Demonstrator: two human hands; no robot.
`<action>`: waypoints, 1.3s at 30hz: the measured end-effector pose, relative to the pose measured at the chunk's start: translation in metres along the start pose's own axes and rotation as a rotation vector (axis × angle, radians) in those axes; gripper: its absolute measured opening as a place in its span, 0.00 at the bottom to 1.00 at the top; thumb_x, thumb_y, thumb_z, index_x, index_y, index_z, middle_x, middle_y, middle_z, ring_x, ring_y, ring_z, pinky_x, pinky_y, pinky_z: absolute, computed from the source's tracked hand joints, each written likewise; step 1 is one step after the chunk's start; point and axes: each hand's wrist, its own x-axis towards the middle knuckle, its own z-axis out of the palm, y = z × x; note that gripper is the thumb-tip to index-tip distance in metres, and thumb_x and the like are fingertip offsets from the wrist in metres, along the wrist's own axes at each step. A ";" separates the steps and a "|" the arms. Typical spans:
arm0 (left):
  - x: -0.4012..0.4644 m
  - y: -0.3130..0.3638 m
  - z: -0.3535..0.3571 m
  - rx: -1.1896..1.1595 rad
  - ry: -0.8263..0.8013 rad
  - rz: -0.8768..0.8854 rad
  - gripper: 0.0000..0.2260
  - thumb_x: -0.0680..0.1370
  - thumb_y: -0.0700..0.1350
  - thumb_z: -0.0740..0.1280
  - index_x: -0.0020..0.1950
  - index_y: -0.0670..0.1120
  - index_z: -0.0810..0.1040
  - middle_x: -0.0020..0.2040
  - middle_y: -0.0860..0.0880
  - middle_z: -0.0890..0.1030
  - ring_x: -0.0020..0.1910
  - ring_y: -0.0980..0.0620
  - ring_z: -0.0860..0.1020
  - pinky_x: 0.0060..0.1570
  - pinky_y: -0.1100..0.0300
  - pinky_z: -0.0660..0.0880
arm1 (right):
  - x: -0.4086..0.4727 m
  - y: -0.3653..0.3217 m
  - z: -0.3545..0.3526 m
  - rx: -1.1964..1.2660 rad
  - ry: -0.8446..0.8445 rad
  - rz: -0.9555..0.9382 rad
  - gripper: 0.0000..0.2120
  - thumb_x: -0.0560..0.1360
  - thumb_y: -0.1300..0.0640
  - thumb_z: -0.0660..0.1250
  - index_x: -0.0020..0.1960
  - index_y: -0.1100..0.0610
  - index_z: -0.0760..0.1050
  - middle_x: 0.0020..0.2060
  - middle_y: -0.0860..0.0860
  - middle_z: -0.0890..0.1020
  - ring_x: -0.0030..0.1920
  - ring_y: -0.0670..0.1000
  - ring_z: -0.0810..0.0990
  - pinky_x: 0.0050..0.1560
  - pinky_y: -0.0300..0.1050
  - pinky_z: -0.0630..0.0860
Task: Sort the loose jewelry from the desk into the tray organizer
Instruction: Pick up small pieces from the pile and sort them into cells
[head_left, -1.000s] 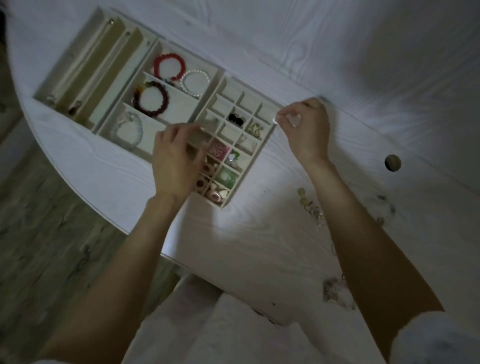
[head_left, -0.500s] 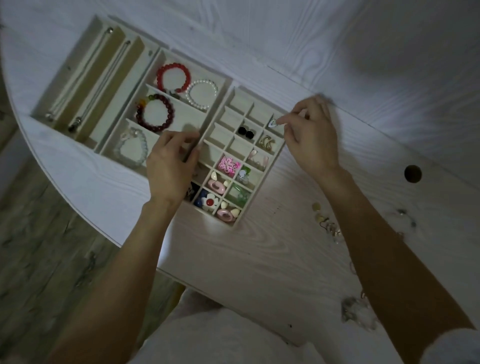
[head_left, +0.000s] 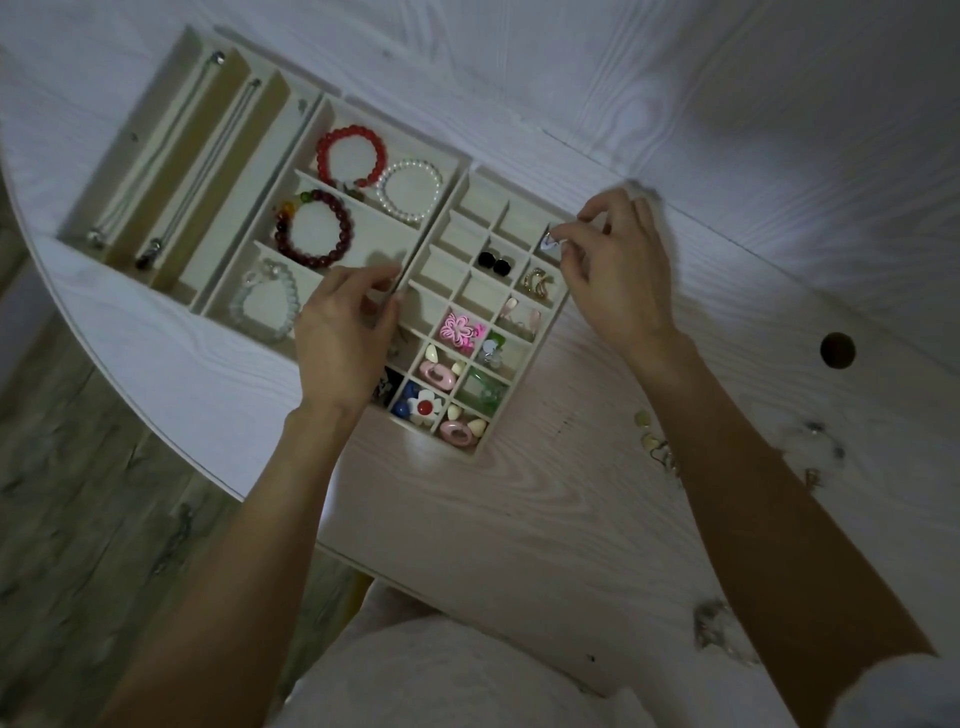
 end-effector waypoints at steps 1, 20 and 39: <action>0.000 0.000 0.000 -0.001 -0.001 0.001 0.10 0.77 0.44 0.69 0.57 0.46 0.81 0.48 0.47 0.81 0.36 0.59 0.73 0.41 0.69 0.69 | -0.001 -0.001 0.001 -0.016 -0.005 -0.001 0.11 0.76 0.60 0.62 0.53 0.57 0.81 0.51 0.56 0.75 0.52 0.56 0.73 0.47 0.43 0.69; 0.002 0.002 -0.002 0.025 -0.005 0.006 0.10 0.77 0.44 0.68 0.57 0.44 0.81 0.48 0.45 0.80 0.38 0.54 0.74 0.41 0.66 0.68 | -0.007 -0.006 0.002 -0.183 0.057 -0.008 0.11 0.75 0.59 0.60 0.48 0.58 0.81 0.49 0.56 0.76 0.50 0.57 0.74 0.45 0.48 0.70; -0.053 0.068 0.039 0.150 -0.205 0.300 0.12 0.73 0.43 0.67 0.56 0.45 0.80 0.46 0.44 0.82 0.45 0.40 0.78 0.42 0.51 0.75 | -0.207 0.032 -0.053 0.187 -0.073 0.583 0.15 0.75 0.58 0.67 0.61 0.60 0.74 0.49 0.56 0.75 0.45 0.52 0.74 0.46 0.42 0.71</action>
